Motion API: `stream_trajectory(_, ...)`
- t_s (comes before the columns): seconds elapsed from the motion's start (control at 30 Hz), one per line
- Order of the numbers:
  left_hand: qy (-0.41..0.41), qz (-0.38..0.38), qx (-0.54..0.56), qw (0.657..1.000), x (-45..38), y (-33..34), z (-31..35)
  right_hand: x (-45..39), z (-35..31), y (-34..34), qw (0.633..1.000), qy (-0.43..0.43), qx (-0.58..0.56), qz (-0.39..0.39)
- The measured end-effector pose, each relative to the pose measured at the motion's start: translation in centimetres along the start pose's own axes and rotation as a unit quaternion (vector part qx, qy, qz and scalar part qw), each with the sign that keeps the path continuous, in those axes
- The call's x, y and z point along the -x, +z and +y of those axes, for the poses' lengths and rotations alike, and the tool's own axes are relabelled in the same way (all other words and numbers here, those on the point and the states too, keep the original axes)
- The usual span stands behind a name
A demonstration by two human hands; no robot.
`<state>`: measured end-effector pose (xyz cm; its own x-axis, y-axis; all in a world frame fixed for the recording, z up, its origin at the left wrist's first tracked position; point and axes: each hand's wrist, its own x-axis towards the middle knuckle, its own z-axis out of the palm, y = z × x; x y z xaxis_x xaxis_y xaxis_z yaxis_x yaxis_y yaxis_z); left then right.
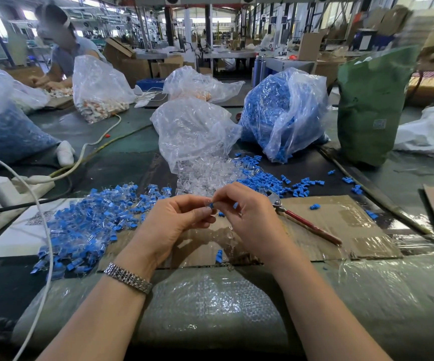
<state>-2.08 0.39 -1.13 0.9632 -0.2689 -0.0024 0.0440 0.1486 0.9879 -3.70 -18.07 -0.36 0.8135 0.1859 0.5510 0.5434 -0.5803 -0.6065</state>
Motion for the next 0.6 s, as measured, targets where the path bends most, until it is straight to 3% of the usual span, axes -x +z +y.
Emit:
stream_trajectory(0.27,-0.007,-0.013,-0.005,1.000,0.1,-0.3,0.1,-0.1,-0.4,-0.5,0.996,0.072,-0.039,-0.016)
stream_trajectory(0.37,-0.015,-0.010,-0.003,1.000,0.1,-0.4,0.1,-0.6,-0.3,-1.6,0.986,0.145,0.083,-0.002)
stream_trajectory(0.47,-0.012,-0.003,-0.010,1.000,0.2,-0.3,0.3,-0.4,-0.2,-3.1,0.897,0.289,0.326,-0.079)
stream_trajectory(0.53,-0.002,0.004,-0.013,1.000,0.3,-0.1,0.5,0.1,-0.3,-3.5,0.855,0.351,0.363,-0.122)
stream_trajectory(0.6,0.006,0.010,-0.022,1.000,0.4,0.1,0.6,0.5,-0.3,-3.5,0.852,0.362,0.358,-0.124)
